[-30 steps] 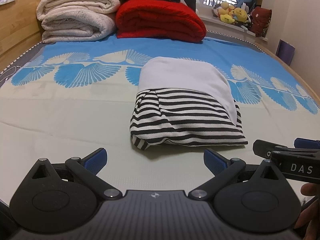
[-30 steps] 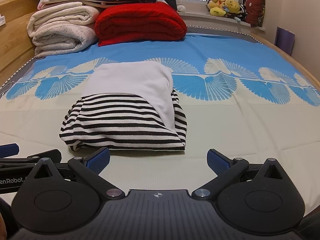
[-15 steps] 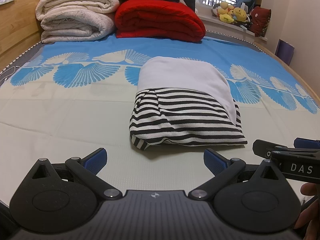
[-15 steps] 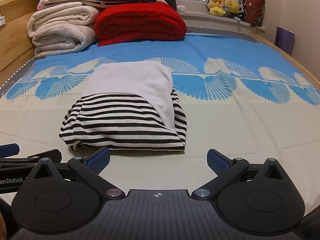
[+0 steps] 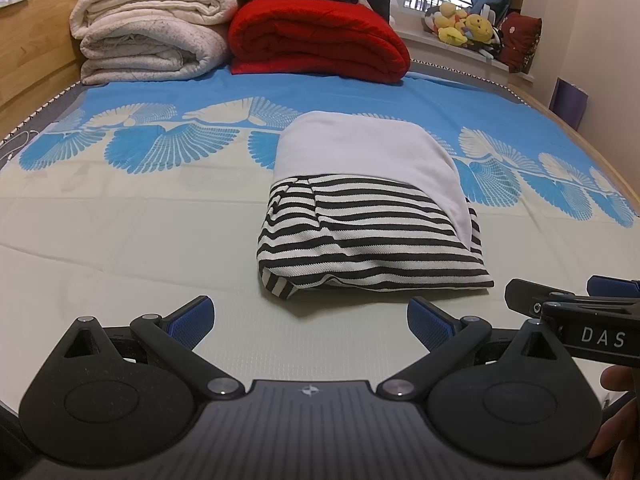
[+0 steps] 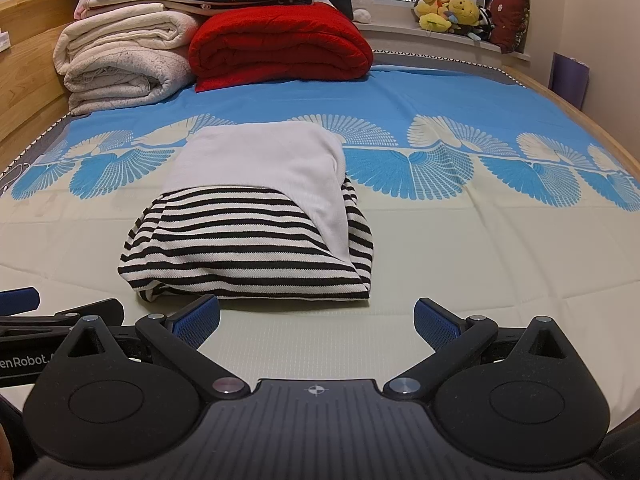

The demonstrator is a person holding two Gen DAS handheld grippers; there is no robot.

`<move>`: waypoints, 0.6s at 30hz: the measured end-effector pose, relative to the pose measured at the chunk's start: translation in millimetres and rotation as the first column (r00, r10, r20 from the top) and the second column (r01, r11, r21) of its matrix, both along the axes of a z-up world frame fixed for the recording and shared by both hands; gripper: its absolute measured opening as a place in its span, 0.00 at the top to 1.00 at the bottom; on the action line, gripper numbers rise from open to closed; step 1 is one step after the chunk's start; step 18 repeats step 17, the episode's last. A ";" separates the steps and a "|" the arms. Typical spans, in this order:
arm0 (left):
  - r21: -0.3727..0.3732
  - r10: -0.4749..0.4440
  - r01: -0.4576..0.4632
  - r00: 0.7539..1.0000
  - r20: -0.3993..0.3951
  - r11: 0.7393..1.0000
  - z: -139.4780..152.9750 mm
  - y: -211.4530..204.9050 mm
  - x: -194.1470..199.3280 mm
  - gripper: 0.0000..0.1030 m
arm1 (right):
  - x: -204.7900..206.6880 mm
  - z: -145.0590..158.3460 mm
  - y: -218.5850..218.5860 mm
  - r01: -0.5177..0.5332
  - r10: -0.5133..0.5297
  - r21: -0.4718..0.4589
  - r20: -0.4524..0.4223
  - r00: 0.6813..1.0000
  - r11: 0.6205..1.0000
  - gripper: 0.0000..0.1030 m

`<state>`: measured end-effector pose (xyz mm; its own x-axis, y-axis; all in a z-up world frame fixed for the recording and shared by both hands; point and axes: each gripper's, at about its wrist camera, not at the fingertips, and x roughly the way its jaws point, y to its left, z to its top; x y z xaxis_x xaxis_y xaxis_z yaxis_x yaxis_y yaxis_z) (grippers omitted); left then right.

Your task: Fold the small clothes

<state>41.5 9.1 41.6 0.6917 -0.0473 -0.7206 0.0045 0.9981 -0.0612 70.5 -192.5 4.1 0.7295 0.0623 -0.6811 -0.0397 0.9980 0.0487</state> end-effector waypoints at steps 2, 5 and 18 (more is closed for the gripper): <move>0.000 -0.001 0.001 1.000 0.000 1.000 -0.1 -0.5 -0.3 0.00 | 0.0 0.0 0.0 0.000 0.000 0.000 0.000 1.000 1.000 0.01; -0.002 0.000 0.000 1.000 -0.001 1.000 -0.1 0.3 0.0 0.00 | 0.0 0.0 0.1 0.000 0.000 0.000 0.000 1.000 1.000 0.01; 0.003 -0.008 0.008 1.000 0.004 1.000 -0.9 1.6 0.3 0.00 | 0.1 0.1 0.0 0.000 0.000 0.000 -0.001 1.000 1.000 0.01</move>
